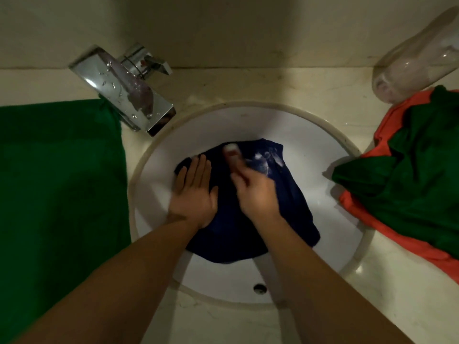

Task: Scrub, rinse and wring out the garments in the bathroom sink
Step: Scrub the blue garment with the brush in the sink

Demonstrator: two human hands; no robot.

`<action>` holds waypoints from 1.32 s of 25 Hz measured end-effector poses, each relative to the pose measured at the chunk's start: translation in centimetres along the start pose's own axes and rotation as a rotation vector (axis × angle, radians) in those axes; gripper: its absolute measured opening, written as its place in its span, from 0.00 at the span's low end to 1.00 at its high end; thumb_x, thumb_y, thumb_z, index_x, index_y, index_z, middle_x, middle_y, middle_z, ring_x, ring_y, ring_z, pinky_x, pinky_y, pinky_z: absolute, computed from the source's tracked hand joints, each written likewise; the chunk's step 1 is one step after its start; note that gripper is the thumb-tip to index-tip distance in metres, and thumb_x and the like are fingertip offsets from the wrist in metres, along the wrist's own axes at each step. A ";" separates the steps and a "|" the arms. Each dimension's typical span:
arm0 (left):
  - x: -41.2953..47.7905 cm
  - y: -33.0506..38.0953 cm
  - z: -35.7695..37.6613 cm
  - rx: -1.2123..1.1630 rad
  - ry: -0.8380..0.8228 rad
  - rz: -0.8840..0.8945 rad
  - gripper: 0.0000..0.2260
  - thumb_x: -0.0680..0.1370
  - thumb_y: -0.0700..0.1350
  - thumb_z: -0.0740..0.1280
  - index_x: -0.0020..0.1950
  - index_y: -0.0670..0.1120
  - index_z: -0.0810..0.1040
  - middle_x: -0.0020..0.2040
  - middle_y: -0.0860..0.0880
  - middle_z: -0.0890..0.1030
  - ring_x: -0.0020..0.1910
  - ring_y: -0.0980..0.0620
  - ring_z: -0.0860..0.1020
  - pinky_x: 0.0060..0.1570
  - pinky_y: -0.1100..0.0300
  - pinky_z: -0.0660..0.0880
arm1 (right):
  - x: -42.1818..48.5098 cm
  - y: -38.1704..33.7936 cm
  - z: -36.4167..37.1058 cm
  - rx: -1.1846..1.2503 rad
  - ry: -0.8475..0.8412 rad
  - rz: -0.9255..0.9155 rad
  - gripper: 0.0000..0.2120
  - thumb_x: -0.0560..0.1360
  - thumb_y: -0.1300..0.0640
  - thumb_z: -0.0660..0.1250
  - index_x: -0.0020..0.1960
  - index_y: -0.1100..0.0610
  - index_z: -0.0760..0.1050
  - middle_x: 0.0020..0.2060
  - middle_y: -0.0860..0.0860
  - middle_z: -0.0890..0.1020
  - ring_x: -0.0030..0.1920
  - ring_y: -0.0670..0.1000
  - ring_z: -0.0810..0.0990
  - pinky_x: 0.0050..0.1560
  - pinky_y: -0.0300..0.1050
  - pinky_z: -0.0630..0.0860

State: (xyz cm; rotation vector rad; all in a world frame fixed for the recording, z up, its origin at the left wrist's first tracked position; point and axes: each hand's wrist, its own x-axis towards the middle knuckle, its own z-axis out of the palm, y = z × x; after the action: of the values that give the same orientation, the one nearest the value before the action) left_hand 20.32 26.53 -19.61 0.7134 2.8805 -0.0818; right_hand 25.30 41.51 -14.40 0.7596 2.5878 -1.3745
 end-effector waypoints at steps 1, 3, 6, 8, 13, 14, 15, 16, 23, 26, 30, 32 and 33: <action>-0.1 0.0 0.1 0.011 0.004 -0.002 0.31 0.82 0.55 0.43 0.82 0.42 0.46 0.83 0.44 0.48 0.82 0.48 0.46 0.79 0.49 0.39 | -0.4 0.2 1.0 -0.012 -0.096 -0.071 0.21 0.83 0.55 0.65 0.73 0.40 0.73 0.65 0.52 0.82 0.63 0.52 0.80 0.62 0.36 0.72; 0.0 -0.3 0.2 0.015 -0.016 -0.006 0.31 0.81 0.55 0.39 0.82 0.42 0.44 0.83 0.45 0.46 0.82 0.48 0.44 0.79 0.50 0.38 | 0.5 1.7 -1.5 -0.123 -0.052 0.000 0.22 0.82 0.54 0.65 0.73 0.37 0.72 0.63 0.53 0.83 0.60 0.55 0.82 0.60 0.39 0.73; -0.2 -0.4 0.1 -0.031 -0.027 0.011 0.32 0.80 0.56 0.35 0.82 0.44 0.40 0.83 0.47 0.41 0.82 0.50 0.41 0.78 0.50 0.36 | 0.8 4.8 -6.9 -0.168 0.178 0.318 0.18 0.83 0.51 0.65 0.72 0.46 0.75 0.60 0.58 0.83 0.58 0.60 0.82 0.62 0.42 0.73; -0.2 -0.3 0.2 -0.016 -0.005 0.011 0.32 0.80 0.56 0.37 0.82 0.44 0.42 0.82 0.46 0.41 0.82 0.50 0.42 0.79 0.50 0.37 | 0.5 3.5 -5.8 -0.137 0.214 0.322 0.18 0.83 0.52 0.65 0.73 0.47 0.75 0.59 0.59 0.84 0.56 0.59 0.82 0.62 0.44 0.74; 0.1 -0.3 0.4 0.011 0.012 -0.010 0.32 0.81 0.56 0.41 0.82 0.41 0.47 0.83 0.44 0.49 0.82 0.48 0.48 0.79 0.49 0.40 | 0.1 1.5 -0.8 -0.139 -0.083 -0.072 0.20 0.82 0.50 0.64 0.73 0.38 0.72 0.62 0.55 0.83 0.57 0.56 0.83 0.61 0.49 0.78; 0.2 -0.4 0.4 0.000 0.001 -0.006 0.32 0.81 0.56 0.40 0.82 0.42 0.47 0.83 0.44 0.48 0.82 0.48 0.48 0.79 0.50 0.39 | 0.6 2.6 -3.1 -0.152 -0.041 0.063 0.19 0.82 0.49 0.64 0.73 0.39 0.73 0.60 0.56 0.84 0.56 0.56 0.82 0.61 0.49 0.78; 0.2 -0.4 0.4 -0.009 -0.009 -0.003 0.32 0.81 0.56 0.40 0.82 0.43 0.46 0.83 0.45 0.48 0.82 0.49 0.47 0.79 0.50 0.39 | 0.8 4.1 -5.1 -0.155 0.052 0.216 0.18 0.83 0.49 0.64 0.72 0.42 0.75 0.60 0.56 0.84 0.56 0.57 0.82 0.62 0.49 0.77; 0.1 -0.4 0.4 -0.012 -0.010 -0.003 0.32 0.81 0.56 0.40 0.82 0.43 0.47 0.83 0.45 0.47 0.82 0.49 0.47 0.79 0.50 0.38 | 0.6 5.0 -6.7 -0.167 0.150 0.314 0.18 0.83 0.49 0.65 0.72 0.45 0.75 0.60 0.57 0.84 0.57 0.58 0.82 0.64 0.48 0.75; -0.2 -0.3 0.4 0.051 0.003 -0.007 0.32 0.81 0.56 0.40 0.82 0.41 0.45 0.83 0.44 0.45 0.82 0.48 0.45 0.79 0.49 0.39 | -0.3 1.2 0.4 -0.132 -0.098 -0.076 0.18 0.82 0.51 0.64 0.71 0.42 0.75 0.58 0.57 0.84 0.54 0.57 0.83 0.58 0.48 0.79; 0.0 -0.3 0.2 0.023 0.007 -0.024 0.32 0.81 0.55 0.43 0.82 0.42 0.52 0.83 0.44 0.51 0.82 0.49 0.50 0.79 0.50 0.41 | 0.8 4.1 -6.3 -0.186 0.107 0.276 0.18 0.83 0.50 0.64 0.72 0.45 0.75 0.60 0.58 0.84 0.54 0.57 0.81 0.59 0.43 0.73; 0.0 0.0 0.0 0.005 -0.008 -0.008 0.31 0.81 0.56 0.46 0.82 0.43 0.53 0.83 0.45 0.53 0.82 0.49 0.51 0.79 0.50 0.42 | 0.9 1.8 -4.7 -0.159 0.145 0.148 0.18 0.84 0.50 0.62 0.73 0.46 0.74 0.59 0.57 0.84 0.54 0.57 0.82 0.60 0.45 0.76; 0.0 0.0 0.1 0.005 -0.007 0.001 0.31 0.81 0.56 0.48 0.82 0.43 0.53 0.83 0.45 0.53 0.82 0.49 0.51 0.79 0.50 0.42 | 1.2 0.8 0.1 -0.178 -0.007 -0.130 0.21 0.83 0.50 0.60 0.76 0.40 0.69 0.60 0.57 0.83 0.54 0.58 0.83 0.57 0.49 0.80; 0.0 -0.2 0.3 0.002 -0.013 0.005 0.32 0.81 0.56 0.49 0.82 0.44 0.53 0.83 0.45 0.53 0.82 0.49 0.50 0.79 0.49 0.42 | 1.7 1.0 1.0 -0.200 -0.057 -0.171 0.23 0.83 0.50 0.60 0.77 0.38 0.66 0.59 0.58 0.83 0.52 0.59 0.83 0.54 0.51 0.81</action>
State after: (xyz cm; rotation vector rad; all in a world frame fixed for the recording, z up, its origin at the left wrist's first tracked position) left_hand 20.24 26.36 -19.88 0.7176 2.8667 -0.0890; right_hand 24.23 41.84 -16.27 0.4726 2.7454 -1.1329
